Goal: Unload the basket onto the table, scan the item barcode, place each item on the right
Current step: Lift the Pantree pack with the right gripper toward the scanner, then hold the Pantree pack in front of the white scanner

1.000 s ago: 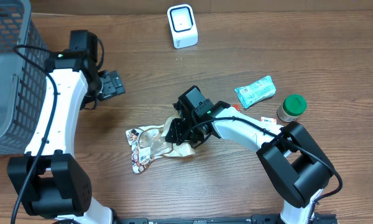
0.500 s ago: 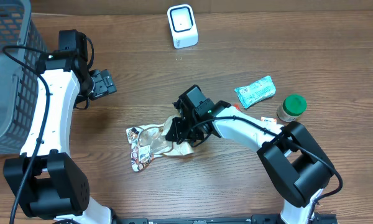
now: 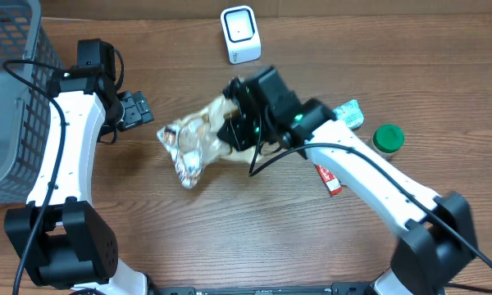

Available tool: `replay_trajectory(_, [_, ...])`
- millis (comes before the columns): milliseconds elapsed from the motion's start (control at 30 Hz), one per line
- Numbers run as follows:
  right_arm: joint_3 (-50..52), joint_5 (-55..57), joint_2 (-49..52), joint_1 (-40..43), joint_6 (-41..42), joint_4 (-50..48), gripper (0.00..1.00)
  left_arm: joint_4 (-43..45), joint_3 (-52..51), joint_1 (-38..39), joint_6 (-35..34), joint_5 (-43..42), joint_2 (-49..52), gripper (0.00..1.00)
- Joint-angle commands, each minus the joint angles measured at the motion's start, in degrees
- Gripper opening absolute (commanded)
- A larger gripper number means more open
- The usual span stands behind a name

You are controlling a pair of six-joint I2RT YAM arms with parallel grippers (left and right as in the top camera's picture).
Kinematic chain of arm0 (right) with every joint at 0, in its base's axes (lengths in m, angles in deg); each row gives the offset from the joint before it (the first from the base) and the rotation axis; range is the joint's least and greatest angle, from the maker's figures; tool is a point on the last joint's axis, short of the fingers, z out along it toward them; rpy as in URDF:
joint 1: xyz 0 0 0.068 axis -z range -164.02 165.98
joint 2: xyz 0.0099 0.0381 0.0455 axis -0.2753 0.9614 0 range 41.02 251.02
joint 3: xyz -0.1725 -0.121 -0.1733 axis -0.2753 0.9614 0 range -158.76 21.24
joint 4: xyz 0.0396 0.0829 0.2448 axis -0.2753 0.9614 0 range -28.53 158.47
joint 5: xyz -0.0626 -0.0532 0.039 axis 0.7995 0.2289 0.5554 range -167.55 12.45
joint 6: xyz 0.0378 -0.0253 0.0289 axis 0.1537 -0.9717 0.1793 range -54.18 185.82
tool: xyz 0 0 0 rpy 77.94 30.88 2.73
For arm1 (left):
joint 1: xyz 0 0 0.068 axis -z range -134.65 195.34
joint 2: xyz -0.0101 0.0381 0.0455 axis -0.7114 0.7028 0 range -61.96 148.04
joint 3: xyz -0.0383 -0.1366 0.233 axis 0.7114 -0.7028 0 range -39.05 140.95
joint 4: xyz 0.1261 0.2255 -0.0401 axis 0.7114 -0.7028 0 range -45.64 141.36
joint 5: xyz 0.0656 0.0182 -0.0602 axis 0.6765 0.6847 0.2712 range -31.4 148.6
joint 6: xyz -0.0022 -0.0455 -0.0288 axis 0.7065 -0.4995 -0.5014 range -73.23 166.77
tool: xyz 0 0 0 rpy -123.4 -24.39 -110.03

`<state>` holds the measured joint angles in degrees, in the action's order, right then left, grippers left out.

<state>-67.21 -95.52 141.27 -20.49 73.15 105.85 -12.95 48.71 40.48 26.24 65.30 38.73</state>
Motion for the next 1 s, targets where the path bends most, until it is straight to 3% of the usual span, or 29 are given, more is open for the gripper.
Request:
replay_trajectory(0, [-9.9, 10.2, -1.9, -0.1, -11.2, 4.0, 0.03, 0.1, 1.3, 0.0, 1.3, 0.8, -0.3, 1.00])
replay_trajectory(267, [-31.6, 30.4, -0.8, -0.1, -21.2, 9.4, 0.03, 0.1, 1.3, 0.0, 1.3, 0.8, -0.3, 1.00])
replay_trajectory(633, [-31.6, 37.0, 5.6, 0.3, -46.2, -11.8, 0.03, 0.1, 1.3, 0.0, 1.3, 0.8, -0.3, 1.00])
replay_trajectory(967, [-31.6, 44.4, 22.0, 1.0, -53.1, -32.2, 0.03, 0.1, 1.3, 0.0, 1.3, 0.8, -0.3, 1.00])
